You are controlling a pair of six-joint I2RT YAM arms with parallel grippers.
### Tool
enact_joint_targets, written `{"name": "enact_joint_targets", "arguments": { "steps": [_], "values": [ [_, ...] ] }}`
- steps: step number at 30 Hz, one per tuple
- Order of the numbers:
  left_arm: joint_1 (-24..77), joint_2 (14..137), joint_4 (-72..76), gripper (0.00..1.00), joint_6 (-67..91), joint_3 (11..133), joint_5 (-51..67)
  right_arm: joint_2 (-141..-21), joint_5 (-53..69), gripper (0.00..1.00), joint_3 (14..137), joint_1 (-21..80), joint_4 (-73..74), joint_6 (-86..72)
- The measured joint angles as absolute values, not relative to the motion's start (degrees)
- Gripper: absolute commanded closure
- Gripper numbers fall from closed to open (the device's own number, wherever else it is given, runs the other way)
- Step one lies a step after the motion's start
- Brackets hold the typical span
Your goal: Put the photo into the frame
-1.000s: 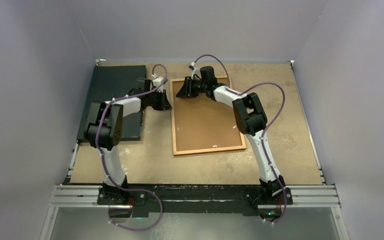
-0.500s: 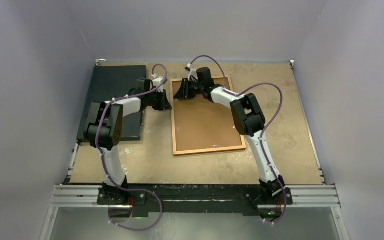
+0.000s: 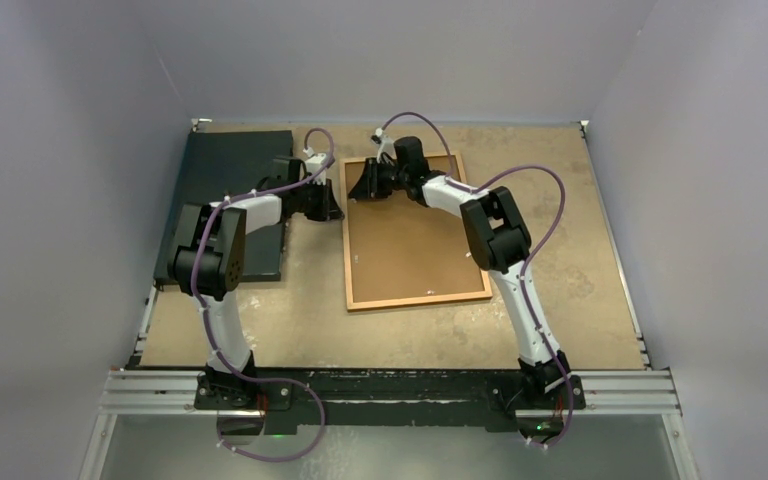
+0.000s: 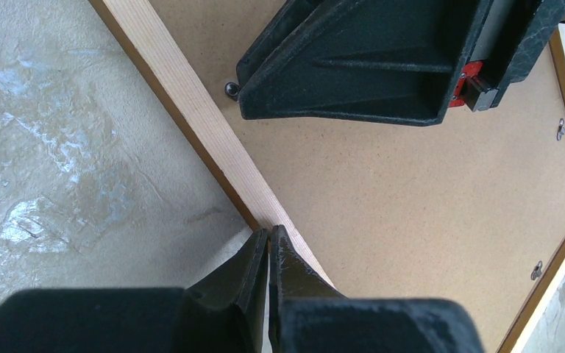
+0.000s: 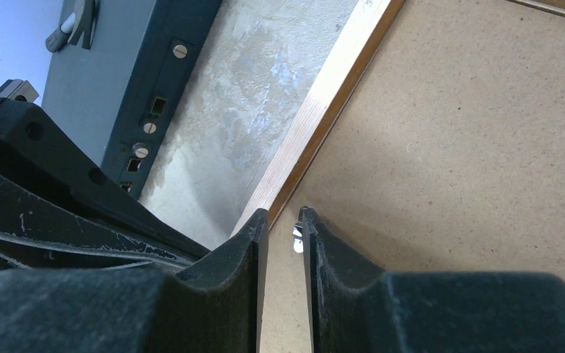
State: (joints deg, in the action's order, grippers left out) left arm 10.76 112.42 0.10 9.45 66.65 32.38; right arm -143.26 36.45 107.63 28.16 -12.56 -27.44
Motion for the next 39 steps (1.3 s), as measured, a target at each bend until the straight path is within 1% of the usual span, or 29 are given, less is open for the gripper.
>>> {"name": "enact_joint_targets", "arguments": {
  "steps": [10,15,21,26,31,39],
  "values": [
    [10.63,112.51,0.19,1.00,9.45,66.65,32.62,-143.92,38.72,0.76,108.88,28.16,-11.62,-26.79],
    [10.61,112.62,0.32,1.00,9.45,66.65,32.77,-145.05,41.43,0.76,111.61,28.21,-9.15,-25.45],
    [10.55,112.62,0.34,1.00,9.45,66.67,32.84,-145.16,43.57,0.78,111.44,28.86,-6.94,-25.43],
    [10.50,112.62,0.34,1.00,9.45,66.67,32.93,-142.80,46.46,0.74,104.79,28.18,-12.99,-28.95],
    [10.41,112.62,0.34,1.00,9.45,66.65,33.04,-138.02,48.14,0.67,96.05,26.87,-18.22,-33.82],
    [10.28,112.62,0.34,1.00,9.47,66.65,33.30,-135.81,43.83,0.66,94.21,25.52,-21.78,-35.33]
  ]
}}
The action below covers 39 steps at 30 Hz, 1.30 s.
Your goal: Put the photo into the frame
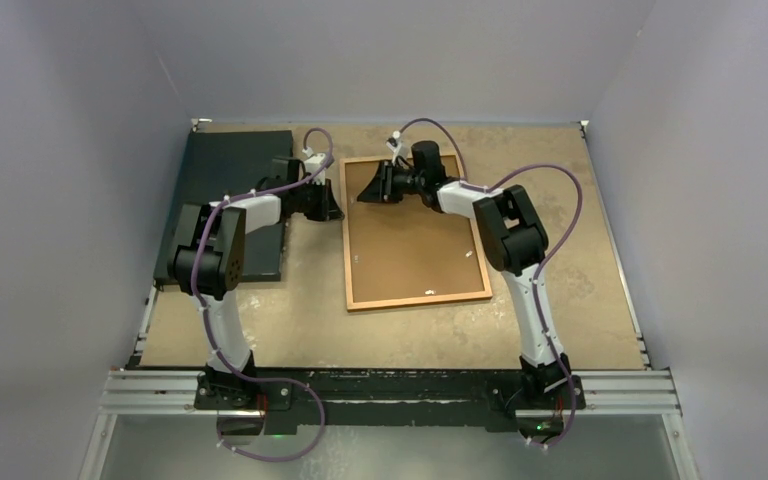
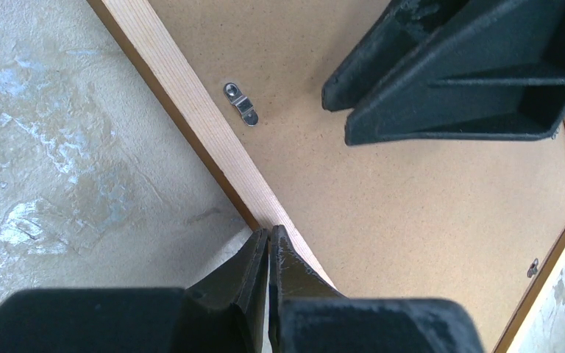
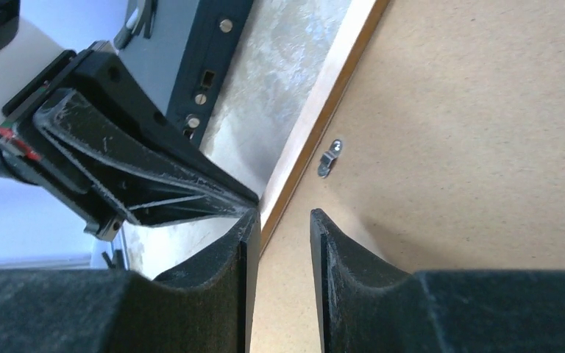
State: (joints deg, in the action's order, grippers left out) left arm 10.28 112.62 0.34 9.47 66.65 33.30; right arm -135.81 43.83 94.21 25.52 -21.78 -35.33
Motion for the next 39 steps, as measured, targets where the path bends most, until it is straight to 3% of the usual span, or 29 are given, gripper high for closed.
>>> {"name": "enact_joint_targets", "arguments": {
  "steps": [8,18,39],
  "values": [
    [10.13,112.92,0.82,1.00,9.50,66.63,33.87,-137.84,37.71,0.69,95.31,26.22,-21.52,-36.12],
    [10.02,113.06,1.10,1.00,9.93,66.61,34.28,-139.04,35.11,0.86,96.51,28.21,-21.39,-38.02],
    [9.80,113.06,2.22,1.00,10.00,66.00,34.87,-140.44,33.01,0.93,97.08,28.95,-24.34,-41.67]
  ]
}}
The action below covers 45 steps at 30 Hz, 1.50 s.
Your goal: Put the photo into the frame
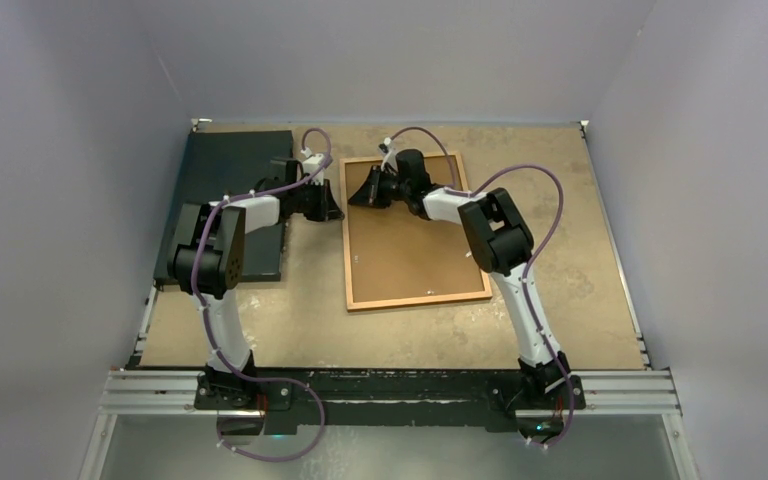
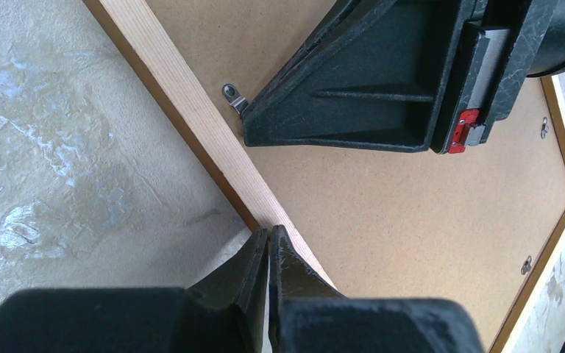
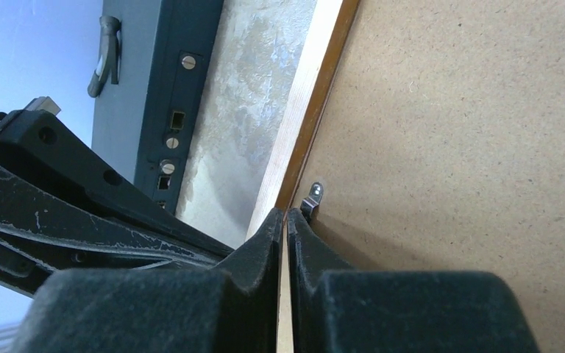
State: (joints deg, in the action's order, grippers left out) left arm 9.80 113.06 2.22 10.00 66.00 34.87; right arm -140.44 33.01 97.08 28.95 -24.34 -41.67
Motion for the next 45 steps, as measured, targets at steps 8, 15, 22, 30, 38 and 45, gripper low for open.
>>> {"name": "enact_joint_targets", "arguments": {
  "steps": [8,15,22,30,38,45],
  "values": [
    [9.76,113.14,2.39,1.00,10.00,65.98,35.22,-141.29,32.97,0.95,97.10,29.12,-26.89,-43.97],
    [9.76,113.14,2.37,1.00,9.98,65.98,35.24,-141.10,34.33,0.81,95.22,28.97,-30.72,-46.59],
    [9.76,113.14,2.50,1.00,9.98,65.98,35.27,-134.85,35.57,0.69,84.31,28.47,-36.80,-49.54],
    [9.76,113.14,2.50,1.00,9.98,65.98,35.27,-132.03,29.21,0.68,83.02,28.49,-36.23,-47.68],
    [9.76,113.14,2.50,1.00,9.98,65.98,35.31,-132.05,21.21,0.67,84.23,29.85,-30.61,-45.34],
    [9.76,113.14,2.50,1.00,10.00,65.98,35.35,-134.58,19.90,0.68,88.86,30.50,-29.34,-44.31]
  ]
}}
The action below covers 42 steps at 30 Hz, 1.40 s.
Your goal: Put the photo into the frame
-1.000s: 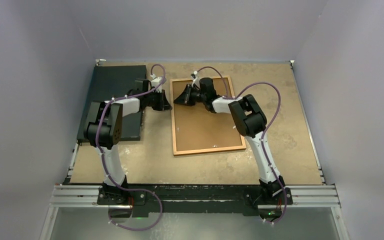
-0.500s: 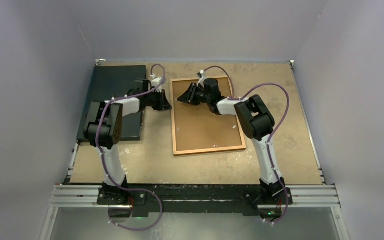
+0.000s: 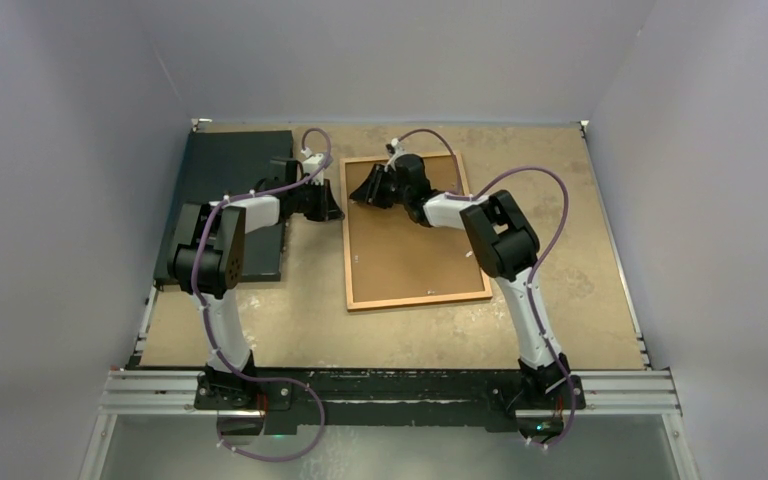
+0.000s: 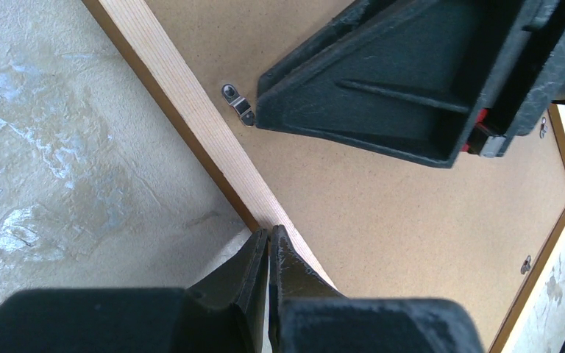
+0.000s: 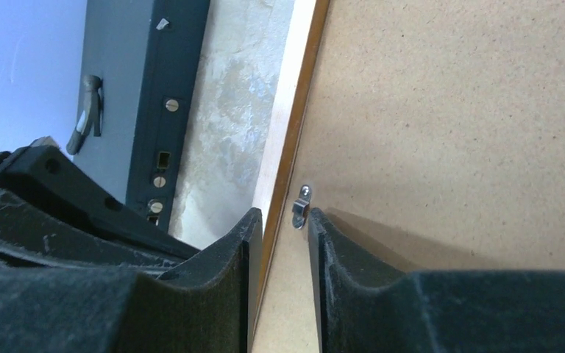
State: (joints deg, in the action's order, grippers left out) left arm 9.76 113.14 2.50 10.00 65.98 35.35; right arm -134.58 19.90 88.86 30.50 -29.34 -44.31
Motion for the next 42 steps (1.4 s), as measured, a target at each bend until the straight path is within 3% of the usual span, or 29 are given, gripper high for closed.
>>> {"name": "enact_joint_targets", "arguments": {
  "steps": [35,42],
  "values": [
    [9.76,113.14,2.98,1.00,10.00,65.73,35.57,-136.57,19.55,0.76,92.25,31.38,-26.85,-45.32],
    [9.76,113.14,2.98,1.00,10.00,65.73,35.62,-136.33,15.88,0.77,88.05,31.97,-33.43,-50.30]
  ]
}}
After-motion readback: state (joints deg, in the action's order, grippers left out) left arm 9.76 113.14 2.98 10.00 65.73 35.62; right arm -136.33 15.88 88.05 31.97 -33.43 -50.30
